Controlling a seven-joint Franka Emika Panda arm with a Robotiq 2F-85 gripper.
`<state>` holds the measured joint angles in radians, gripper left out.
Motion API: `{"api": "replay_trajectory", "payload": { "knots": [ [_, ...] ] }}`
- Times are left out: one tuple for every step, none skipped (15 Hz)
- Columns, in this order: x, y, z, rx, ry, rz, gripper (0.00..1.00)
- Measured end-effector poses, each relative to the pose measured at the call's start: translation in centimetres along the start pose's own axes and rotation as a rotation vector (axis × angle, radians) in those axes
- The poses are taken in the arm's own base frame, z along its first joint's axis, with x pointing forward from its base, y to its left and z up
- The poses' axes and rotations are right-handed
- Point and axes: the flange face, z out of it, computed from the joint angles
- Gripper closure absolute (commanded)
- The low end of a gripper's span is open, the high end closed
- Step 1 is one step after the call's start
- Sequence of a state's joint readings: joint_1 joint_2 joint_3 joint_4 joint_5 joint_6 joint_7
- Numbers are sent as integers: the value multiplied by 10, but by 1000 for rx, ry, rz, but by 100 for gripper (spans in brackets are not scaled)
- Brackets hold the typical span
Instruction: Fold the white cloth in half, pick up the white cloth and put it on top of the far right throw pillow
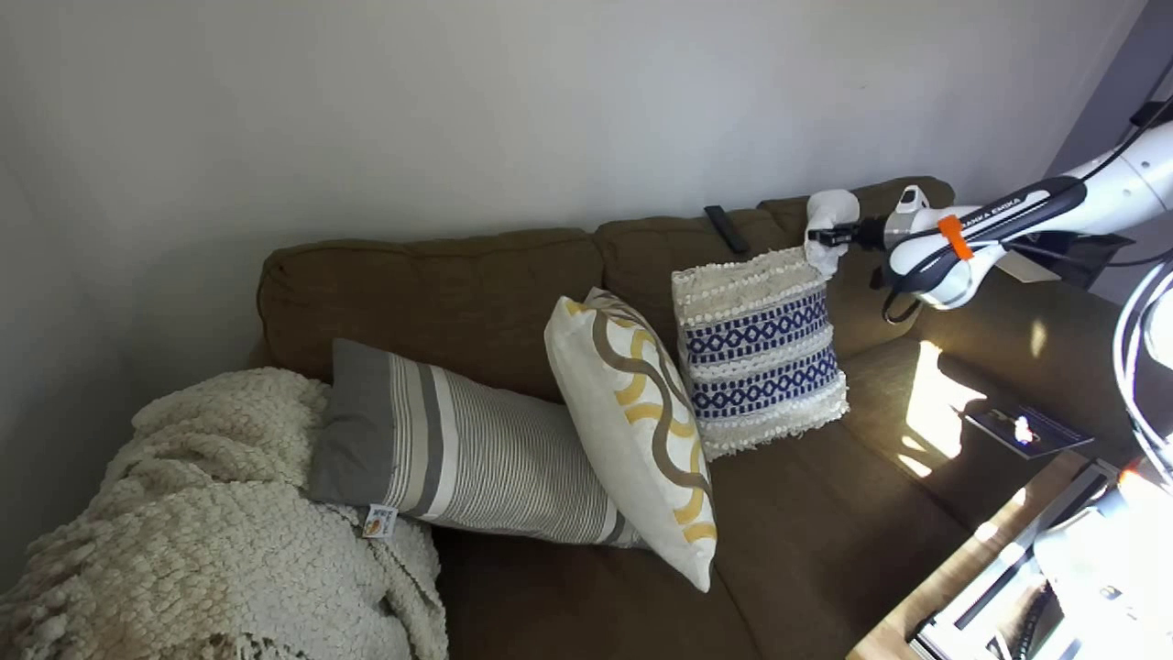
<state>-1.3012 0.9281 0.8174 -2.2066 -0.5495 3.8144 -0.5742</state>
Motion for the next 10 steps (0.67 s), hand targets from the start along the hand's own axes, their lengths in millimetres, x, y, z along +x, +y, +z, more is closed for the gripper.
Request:
{"api": "replay_trajectory", "payload": {
  "knots": [
    [24, -8, -2, -5, 65, -34, 88],
    [44, -14, -7, -10, 131, -59, 88],
    [56, -18, -10, -11, 174, -74, 88],
    [62, -19, -13, -10, 188, -84, 97],
    [63, -18, -14, -12, 188, -91, 97],
    [60, -17, -14, -13, 182, -79, 97],
    [55, -19, -15, -15, 188, -57, 97],
    [53, -23, -14, -13, 214, -32, 97],
    [57, -30, -11, -7, 259, -7, 97],
    [65, -39, -7, 7, 314, 14, 97]
  ]
}}
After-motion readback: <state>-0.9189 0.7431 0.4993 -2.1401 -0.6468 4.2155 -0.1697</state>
